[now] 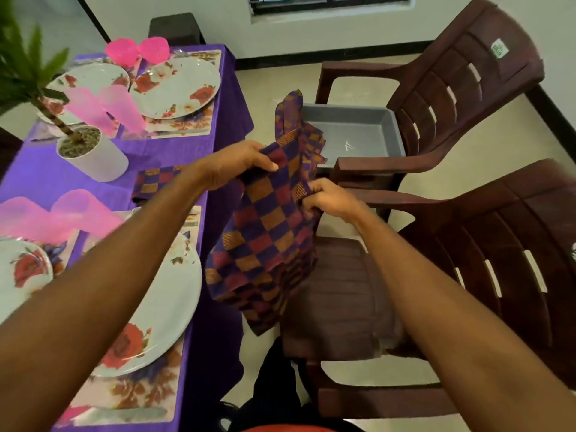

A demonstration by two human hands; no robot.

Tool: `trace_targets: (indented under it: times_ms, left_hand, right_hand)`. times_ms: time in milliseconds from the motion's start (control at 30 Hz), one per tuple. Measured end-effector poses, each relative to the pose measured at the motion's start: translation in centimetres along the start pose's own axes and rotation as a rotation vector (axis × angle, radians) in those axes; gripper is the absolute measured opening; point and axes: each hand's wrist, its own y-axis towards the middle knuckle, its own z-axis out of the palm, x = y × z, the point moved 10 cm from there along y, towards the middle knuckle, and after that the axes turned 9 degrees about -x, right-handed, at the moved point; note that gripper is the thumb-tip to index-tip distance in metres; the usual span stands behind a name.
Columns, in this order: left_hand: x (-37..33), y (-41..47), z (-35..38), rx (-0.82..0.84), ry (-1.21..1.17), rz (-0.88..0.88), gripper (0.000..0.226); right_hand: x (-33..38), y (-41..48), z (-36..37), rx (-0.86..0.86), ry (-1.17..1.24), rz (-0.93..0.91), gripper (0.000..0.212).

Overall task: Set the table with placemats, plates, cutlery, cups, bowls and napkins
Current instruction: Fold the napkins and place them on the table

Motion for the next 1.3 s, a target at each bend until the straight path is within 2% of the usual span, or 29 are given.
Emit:
trace_targets:
  times_ms: [67,133,167,233,333,433,533,633,767,867,967,1033,1167,1300]
  left_hand:
    - [-0.1,-0.4,-1.4,-0.059,0.058,0.024,0.014]
    - [0.9,-0.6,-2.5,-0.143,0.106,0.038,0.01]
    - [1.7,-0.7,-2.9,-0.197,0.12,0.045,0.01]
    - [3.5,-0.7,-3.0,-0.28,0.114,0.06,0.012]
    - [6.0,-0.1,-2.1,-0.312,0.075,0.065,0.027]
    - [7.0,0.3,-1.2,-0.322,0.001,0.06,0.025]
    - [6.8,1.4,-0.6,-0.35,0.006,0.085,0.036]
    - [6.6,2.6,-0.2,-0.42,0.039,0.113,0.039]
    - [5.1,2.1,-0.1,-0.644,0.267,0.281,0.048]
    - [6.2,0.2,4.3,-0.618,0.273,0.34,0.063]
    - [9.2,-2.9,11.9,-0.475,0.241,0.354,0.06]
    - [10.9,-4.8,15.8,-0.436,0.188,0.344,0.061]
    - [12.1,-5.8,18.5,-0.515,0.135,0.257,0.064]
    - [11.6,-4.3,18.0,-0.55,0.097,0.176,0.07]
  right_hand:
    - [-1.4,-1.0,0.2,0.024,-0.019,0.043,0.014]
    - [-2.6,-2.6,0.3,0.045,0.096,0.089,0.011]
    - [-3.0,-3.3,0.4,0.06,0.159,0.102,0.01]
    - [-3.2,-5.0,0.4,0.082,0.257,0.092,0.022]
    - [-3.1,-7.3,-0.4,0.067,0.357,0.063,0.018]
    - [-4.5,-9.0,-1.3,0.074,0.193,0.077,0.021]
    - [-5.7,-10.0,-2.7,0.05,-0.034,0.093,0.013]
    - [-4.7,-10.6,-4.0,0.006,-0.028,0.046,0.01]
    - [-2.5,-10.7,-6.0,-0.18,0.051,-0.057,0.014]
    - [-2.3,-9.9,-6.6,-0.253,0.147,-0.085,0.016]
    - [-2.9,-9.1,-7.4,-0.336,0.242,-0.052,0.017]
    - [-3.6,-8.9,-7.8,-0.404,0.281,0.017,0.018]
    - [-5.5,-8.6,-7.4,-0.491,0.102,0.195,0.02]
    - [-3.8,-8.6,-7.0,-0.547,-0.019,0.118,0.048]
